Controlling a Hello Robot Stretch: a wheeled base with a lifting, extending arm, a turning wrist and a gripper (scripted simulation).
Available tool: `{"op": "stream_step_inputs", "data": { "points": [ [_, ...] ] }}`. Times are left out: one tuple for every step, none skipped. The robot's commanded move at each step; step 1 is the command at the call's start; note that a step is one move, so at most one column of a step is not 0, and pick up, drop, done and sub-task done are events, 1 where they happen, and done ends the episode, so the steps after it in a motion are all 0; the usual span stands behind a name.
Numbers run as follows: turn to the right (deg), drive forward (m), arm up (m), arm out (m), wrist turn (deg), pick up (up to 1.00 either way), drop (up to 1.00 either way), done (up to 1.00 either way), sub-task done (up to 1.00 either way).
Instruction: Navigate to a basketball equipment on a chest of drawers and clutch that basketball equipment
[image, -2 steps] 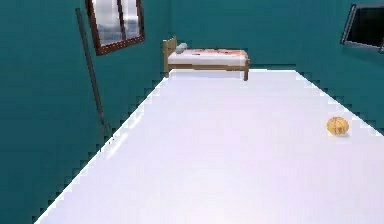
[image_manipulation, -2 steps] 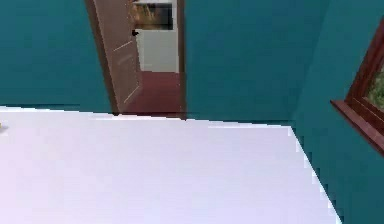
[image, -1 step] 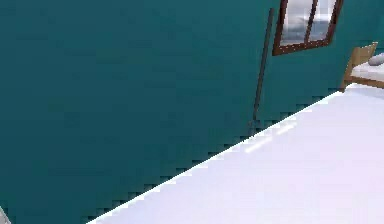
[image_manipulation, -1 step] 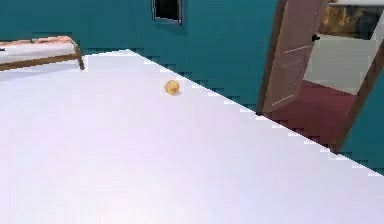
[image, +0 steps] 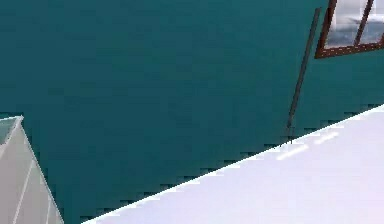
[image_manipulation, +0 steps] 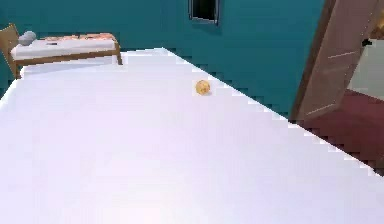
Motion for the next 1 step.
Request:
{"op": "stream_step_inputs", "data": {
  "points": [
    [0.0, 0.75, 0.0, 0.0, 0.0, 0.0, 0.0, 0.0, 0.0]
  ]
}}
